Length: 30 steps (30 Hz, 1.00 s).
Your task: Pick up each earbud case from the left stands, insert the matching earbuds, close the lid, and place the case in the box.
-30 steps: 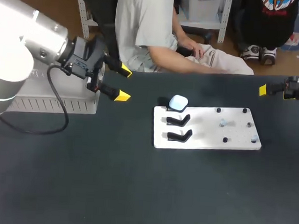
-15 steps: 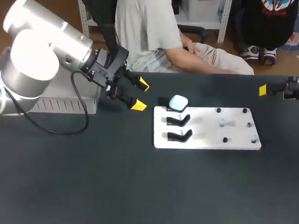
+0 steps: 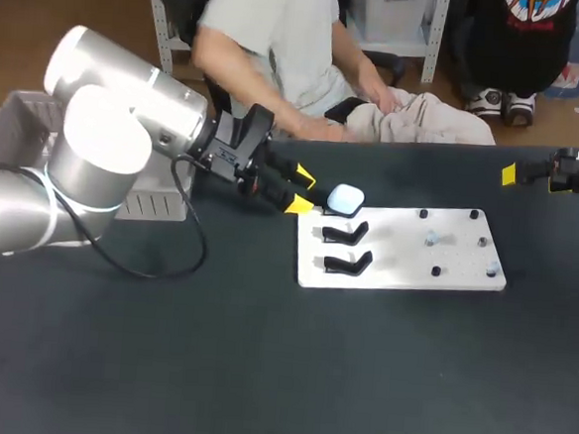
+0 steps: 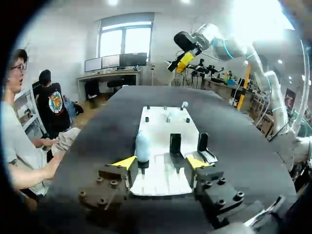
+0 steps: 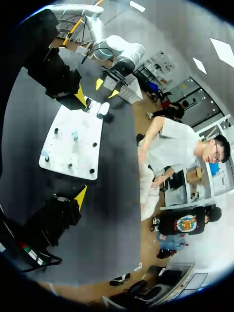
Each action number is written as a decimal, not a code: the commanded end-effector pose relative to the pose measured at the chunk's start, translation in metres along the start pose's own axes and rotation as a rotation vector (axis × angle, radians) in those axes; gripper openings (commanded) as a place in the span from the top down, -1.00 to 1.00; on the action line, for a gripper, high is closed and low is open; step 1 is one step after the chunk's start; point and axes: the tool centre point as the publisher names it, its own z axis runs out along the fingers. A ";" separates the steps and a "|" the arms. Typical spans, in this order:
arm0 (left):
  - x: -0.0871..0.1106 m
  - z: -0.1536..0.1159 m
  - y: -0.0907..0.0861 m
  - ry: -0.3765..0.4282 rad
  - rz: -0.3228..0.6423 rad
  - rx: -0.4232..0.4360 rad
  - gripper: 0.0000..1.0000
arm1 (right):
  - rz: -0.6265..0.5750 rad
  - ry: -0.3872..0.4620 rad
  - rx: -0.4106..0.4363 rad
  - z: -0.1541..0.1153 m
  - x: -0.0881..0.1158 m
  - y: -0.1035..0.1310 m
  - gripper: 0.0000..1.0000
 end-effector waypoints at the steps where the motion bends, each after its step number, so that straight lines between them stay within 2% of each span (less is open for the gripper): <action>1: 0.004 0.012 0.004 -0.009 0.006 -0.010 0.00 | -0.001 0.000 0.000 0.000 0.000 0.000 -1.00; 5: 0.005 0.019 0.008 -0.011 0.008 -0.014 0.01 | -0.001 0.000 0.000 0.000 0.000 0.000 -1.00; 9: 0.004 0.025 0.011 -0.019 0.020 -0.006 -0.18 | -0.001 0.000 0.000 0.000 0.000 0.000 -1.00; 16: 0.003 0.033 0.018 -0.029 0.035 -0.024 0.00 | -0.001 0.000 0.000 0.000 0.000 0.000 -1.00; 30: 0.004 0.046 0.025 -0.031 0.030 -0.026 0.01 | -0.001 0.000 0.000 0.000 0.000 0.000 -1.00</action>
